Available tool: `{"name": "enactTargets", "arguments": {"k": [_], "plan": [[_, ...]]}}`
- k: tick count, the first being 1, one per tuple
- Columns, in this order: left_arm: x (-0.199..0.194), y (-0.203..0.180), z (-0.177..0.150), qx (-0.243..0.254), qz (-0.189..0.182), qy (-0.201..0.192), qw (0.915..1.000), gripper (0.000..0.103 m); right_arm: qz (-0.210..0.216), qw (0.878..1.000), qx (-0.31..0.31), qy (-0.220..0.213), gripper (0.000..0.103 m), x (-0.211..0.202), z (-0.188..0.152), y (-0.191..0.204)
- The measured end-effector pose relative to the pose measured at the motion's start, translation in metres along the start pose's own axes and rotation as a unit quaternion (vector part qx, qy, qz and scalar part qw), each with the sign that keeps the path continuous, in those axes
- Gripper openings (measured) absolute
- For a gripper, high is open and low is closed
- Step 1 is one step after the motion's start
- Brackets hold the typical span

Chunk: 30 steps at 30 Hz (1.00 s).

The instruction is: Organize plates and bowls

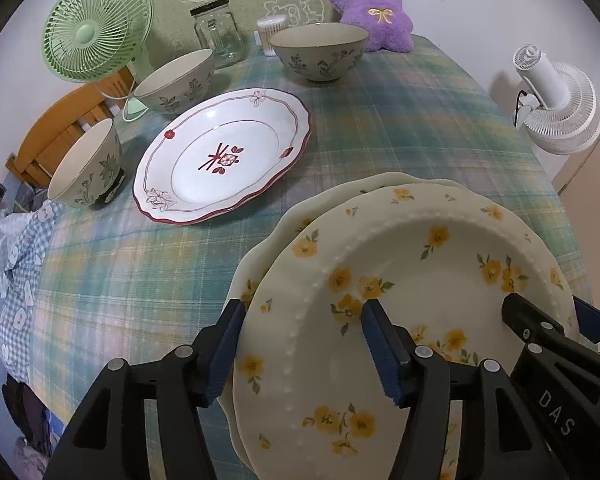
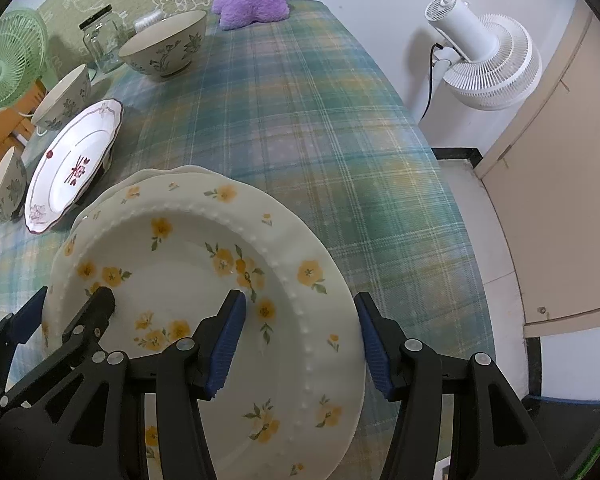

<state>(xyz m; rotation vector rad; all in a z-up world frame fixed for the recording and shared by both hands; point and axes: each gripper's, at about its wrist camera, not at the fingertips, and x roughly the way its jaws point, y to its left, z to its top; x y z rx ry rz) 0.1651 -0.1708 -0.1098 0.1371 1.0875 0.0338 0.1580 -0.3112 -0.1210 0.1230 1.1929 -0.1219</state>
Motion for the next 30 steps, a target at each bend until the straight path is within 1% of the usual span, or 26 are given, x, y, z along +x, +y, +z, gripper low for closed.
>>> {"name": "enactTargets", "arguments": {"k": [6, 7, 9, 10, 12, 13, 17, 21, 25, 27, 30], "plan": [[0.001, -0.004, 0.001, 0.006, 0.005, 0.007, 0.9999, 0.068, 0.003, 1.000, 0.010, -0.002, 0.060, 0.002, 0.003, 0.000], [0.000, -0.005, 0.002, 0.008, 0.012, 0.008, 0.9999, 0.069, 0.005, 1.000, 0.008, -0.003, 0.060, 0.002, 0.003, 0.001], [0.000, -0.007, 0.003, 0.016, 0.048, 0.000, 0.9987, 0.070, 0.004, 1.000, -0.006, -0.015, 0.060, -0.001, 0.005, 0.009], [0.001, -0.006, 0.004, 0.014, 0.053, 0.000, 0.9985, 0.070, -0.004, 1.000, -0.014, -0.017, 0.060, 0.000, 0.006, 0.013], [0.007, 0.001, 0.006, 0.001, 0.044, 0.016, 0.9989, 0.070, -0.008, 1.000, -0.015, -0.014, 0.061, 0.003, 0.008, 0.016], [0.008, 0.003, 0.006, -0.004, 0.042, 0.018, 0.9989, 0.070, -0.006, 1.000, -0.017, -0.013, 0.062, 0.004, 0.009, 0.017], [0.006, 0.013, 0.009, -0.021, 0.032, 0.014, 0.9992, 0.070, -0.011, 1.000, -0.025, -0.007, 0.067, 0.006, 0.012, 0.022], [0.005, 0.025, 0.012, -0.040, 0.008, 0.017, 0.9990, 0.071, -0.003, 1.000, -0.029, -0.001, 0.071, 0.005, 0.016, 0.022], [-0.013, 0.032, 0.017, -0.040, -0.006, -0.011, 0.9991, 0.071, -0.011, 0.998, -0.044, -0.037, 0.073, -0.017, 0.021, 0.029], [-0.025, 0.037, 0.020, -0.036, -0.014, -0.032, 0.9988, 0.071, -0.008, 0.998, -0.040, -0.054, 0.073, -0.032, 0.024, 0.032], [-0.036, 0.046, 0.027, -0.031, -0.021, -0.046, 0.9982, 0.071, -0.002, 0.996, -0.041, -0.074, 0.073, -0.051, 0.027, 0.041]]}}
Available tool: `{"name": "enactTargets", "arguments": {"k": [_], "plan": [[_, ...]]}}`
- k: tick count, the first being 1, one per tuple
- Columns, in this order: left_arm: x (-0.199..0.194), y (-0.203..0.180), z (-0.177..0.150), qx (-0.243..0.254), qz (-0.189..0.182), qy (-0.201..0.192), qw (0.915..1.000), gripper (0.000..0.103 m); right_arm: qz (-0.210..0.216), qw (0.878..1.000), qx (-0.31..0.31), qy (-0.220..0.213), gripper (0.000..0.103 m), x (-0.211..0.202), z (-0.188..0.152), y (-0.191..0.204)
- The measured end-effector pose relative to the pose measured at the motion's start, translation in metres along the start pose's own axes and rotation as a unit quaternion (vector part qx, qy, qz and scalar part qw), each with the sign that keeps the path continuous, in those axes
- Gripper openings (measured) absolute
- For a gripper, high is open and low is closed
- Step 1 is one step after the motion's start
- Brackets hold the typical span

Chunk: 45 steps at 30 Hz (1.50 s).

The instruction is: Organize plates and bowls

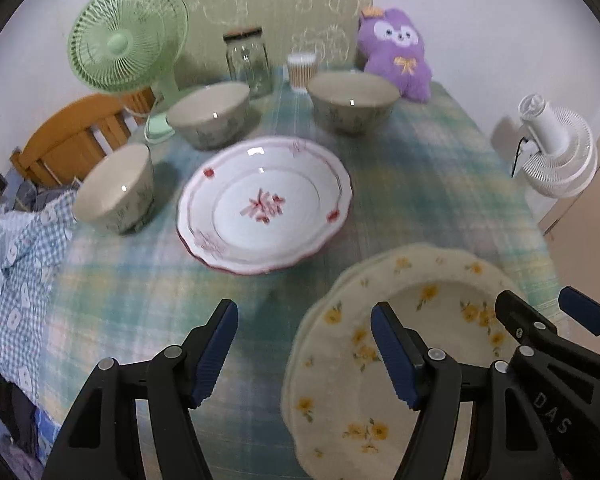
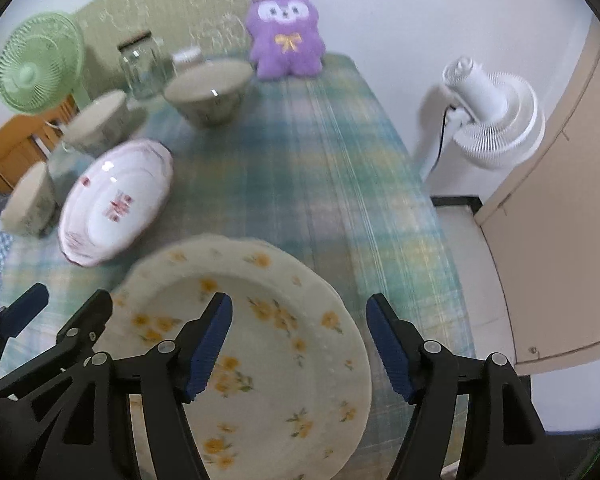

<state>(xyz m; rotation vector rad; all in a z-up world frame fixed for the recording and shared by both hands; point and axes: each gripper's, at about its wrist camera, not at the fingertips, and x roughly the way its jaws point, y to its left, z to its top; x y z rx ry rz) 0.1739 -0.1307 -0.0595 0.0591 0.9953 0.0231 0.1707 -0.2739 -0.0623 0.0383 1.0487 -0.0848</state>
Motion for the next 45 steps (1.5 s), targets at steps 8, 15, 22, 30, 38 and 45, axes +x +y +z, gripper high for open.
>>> {"name": "enactTargets", "arguments": {"k": [8, 15, 22, 30, 38, 45], "plan": [[-0.030, 0.036, 0.024, -0.024, -0.001, -0.044, 0.9987, 0.071, 0.025, 0.999, -0.010, -0.045, 0.073, -0.038, 0.025, 0.032], [-0.027, 0.057, 0.045, -0.043, 0.024, -0.066, 0.9966, 0.071, 0.053, 0.996, -0.017, -0.064, 0.073, -0.039, 0.056, 0.055], [0.014, 0.074, 0.065, -0.083, 0.047, -0.045, 0.9944, 0.070, 0.082, 0.994, -0.052, -0.047, 0.073, 0.008, 0.092, 0.078], [0.066, 0.081, 0.080, -0.107, 0.077, -0.006, 0.9913, 0.064, 0.105, 0.990, -0.088, -0.024, 0.071, 0.061, 0.116, 0.104], [0.114, 0.090, 0.084, -0.116, 0.096, 0.027, 0.9882, 0.060, 0.110, 0.989, -0.101, 0.013, 0.062, 0.113, 0.127, 0.127], [0.139, 0.098, 0.079, -0.123, 0.097, 0.053, 0.9861, 0.051, 0.108, 0.986, -0.116, 0.048, 0.054, 0.144, 0.128, 0.141]]}}
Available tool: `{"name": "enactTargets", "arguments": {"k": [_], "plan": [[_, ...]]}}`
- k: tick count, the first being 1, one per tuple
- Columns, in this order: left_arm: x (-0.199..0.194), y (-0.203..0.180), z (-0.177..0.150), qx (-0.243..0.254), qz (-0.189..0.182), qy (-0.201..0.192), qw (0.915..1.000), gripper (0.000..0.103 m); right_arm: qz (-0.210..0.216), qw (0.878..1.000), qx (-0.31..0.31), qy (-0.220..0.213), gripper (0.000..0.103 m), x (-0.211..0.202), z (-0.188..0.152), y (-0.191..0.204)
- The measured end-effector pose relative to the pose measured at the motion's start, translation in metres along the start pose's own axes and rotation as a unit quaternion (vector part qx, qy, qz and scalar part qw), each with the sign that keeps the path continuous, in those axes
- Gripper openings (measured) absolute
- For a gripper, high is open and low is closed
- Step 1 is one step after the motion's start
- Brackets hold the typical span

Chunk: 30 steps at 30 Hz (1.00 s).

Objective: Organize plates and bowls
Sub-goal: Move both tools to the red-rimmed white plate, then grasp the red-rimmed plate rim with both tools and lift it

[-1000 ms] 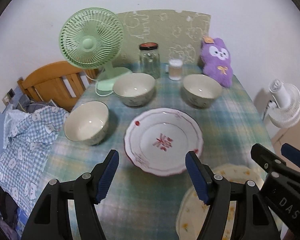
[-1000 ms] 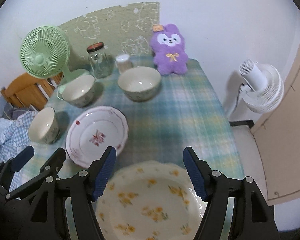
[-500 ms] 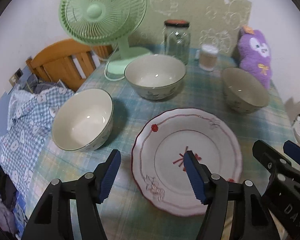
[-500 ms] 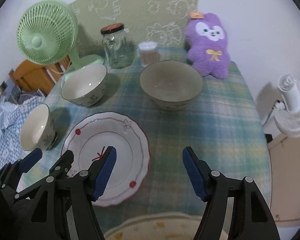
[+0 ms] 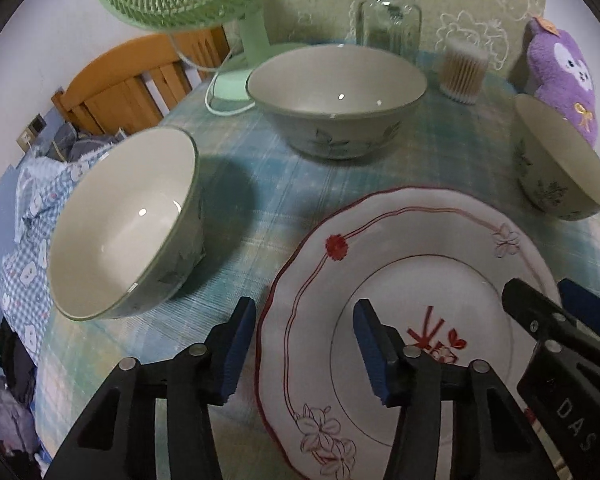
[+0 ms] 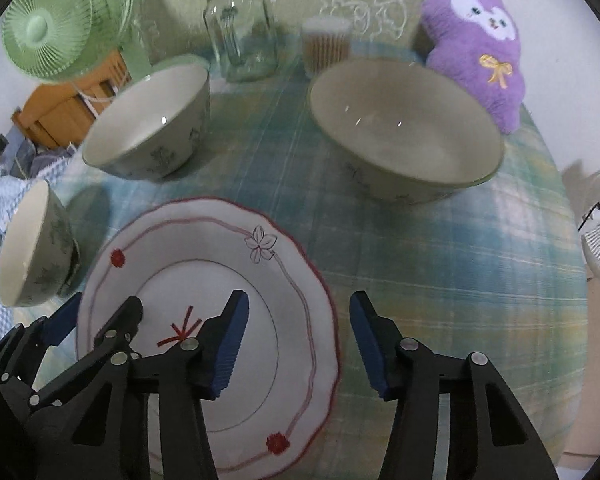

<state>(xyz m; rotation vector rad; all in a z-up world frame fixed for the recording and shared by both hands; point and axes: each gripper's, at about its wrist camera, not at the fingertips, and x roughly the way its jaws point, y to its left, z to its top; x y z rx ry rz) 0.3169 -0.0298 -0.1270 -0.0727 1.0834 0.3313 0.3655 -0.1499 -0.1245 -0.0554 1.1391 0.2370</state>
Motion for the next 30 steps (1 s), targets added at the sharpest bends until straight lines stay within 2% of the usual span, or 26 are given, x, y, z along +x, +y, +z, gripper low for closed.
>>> {"name": "enactTargets", "arguments": {"k": [3, 15, 23, 30], "plan": [[0.001, 0.001, 0.002, -0.001, -0.008, -0.007, 0.9999, 0.048, 0.001, 1.000, 0.002, 0.016, 0.046, 0.011, 0.001, 0.001], [-0.001, -0.001, 0.006, 0.006, -0.012, -0.003, 0.9999, 0.045, -0.019, 1.000, 0.001, 0.016, 0.047, 0.009, 0.005, 0.007], [-0.022, 0.002, 0.004, 0.015, -0.019, -0.010, 0.9997, 0.044, -0.025, 1.000, 0.009, 0.006, 0.047, -0.014, -0.002, 0.007], [-0.057, 0.002, -0.003, 0.025, -0.033, -0.031, 0.9986, 0.044, -0.037, 0.999, 0.026, -0.015, 0.047, -0.055, -0.020, 0.002]]}}
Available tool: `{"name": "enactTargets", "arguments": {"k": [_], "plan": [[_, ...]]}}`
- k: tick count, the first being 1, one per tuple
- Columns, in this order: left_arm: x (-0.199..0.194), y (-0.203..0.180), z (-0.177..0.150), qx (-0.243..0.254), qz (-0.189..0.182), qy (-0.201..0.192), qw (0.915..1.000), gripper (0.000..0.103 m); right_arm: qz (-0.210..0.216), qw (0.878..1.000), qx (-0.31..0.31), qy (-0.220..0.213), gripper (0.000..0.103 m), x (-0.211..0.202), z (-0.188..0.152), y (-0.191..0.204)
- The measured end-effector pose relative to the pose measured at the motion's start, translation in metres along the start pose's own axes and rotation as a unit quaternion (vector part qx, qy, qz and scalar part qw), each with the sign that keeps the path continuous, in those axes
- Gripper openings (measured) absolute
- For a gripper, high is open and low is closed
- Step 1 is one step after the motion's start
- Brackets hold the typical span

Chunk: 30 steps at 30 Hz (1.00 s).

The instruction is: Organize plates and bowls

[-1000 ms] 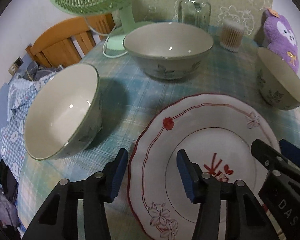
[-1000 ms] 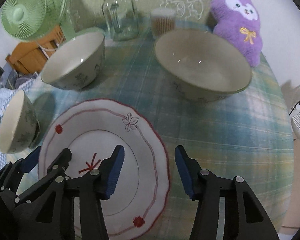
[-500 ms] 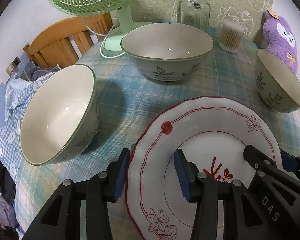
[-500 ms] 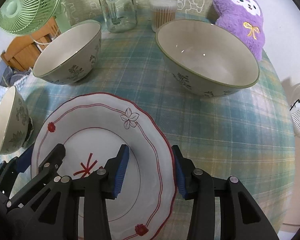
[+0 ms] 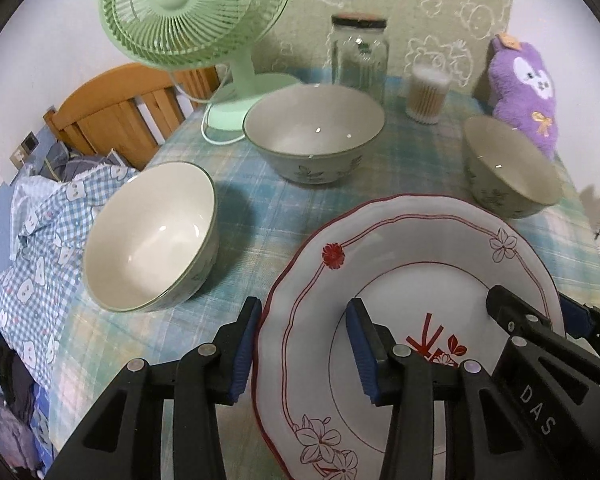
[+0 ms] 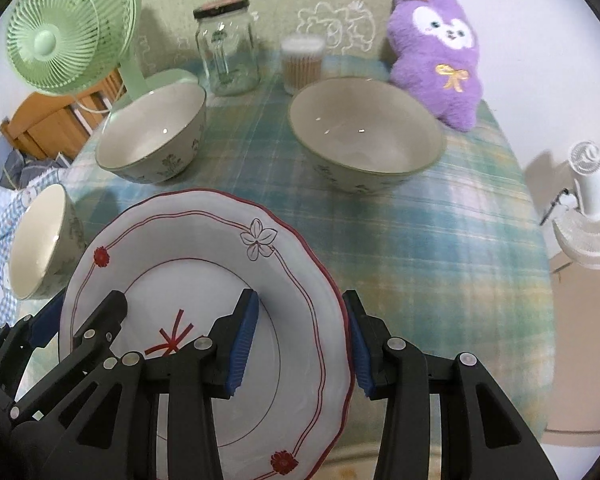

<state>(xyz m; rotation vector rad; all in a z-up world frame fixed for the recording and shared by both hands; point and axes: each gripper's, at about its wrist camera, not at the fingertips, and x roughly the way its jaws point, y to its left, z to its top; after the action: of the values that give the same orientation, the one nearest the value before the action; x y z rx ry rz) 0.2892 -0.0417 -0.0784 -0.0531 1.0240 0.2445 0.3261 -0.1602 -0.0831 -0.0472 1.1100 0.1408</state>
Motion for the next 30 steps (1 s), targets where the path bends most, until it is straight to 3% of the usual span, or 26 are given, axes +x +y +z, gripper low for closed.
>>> {"name": "enactTargets", "arguments": {"k": [14, 30], "plan": [[-0.066, -0.019, -0.049, 0.048, -0.046, -0.025, 0.9975, 0.044, -0.044, 0.998, 0.047, -0.024, 0.047, -0.078, -0.070, -0.034], [-0.076, -0.067, -0.124, 0.122, -0.094, 0.005, 0.9880, 0.044, -0.087, 0.989, 0.121, 0.011, 0.047, -0.088, -0.164, -0.088]]}}
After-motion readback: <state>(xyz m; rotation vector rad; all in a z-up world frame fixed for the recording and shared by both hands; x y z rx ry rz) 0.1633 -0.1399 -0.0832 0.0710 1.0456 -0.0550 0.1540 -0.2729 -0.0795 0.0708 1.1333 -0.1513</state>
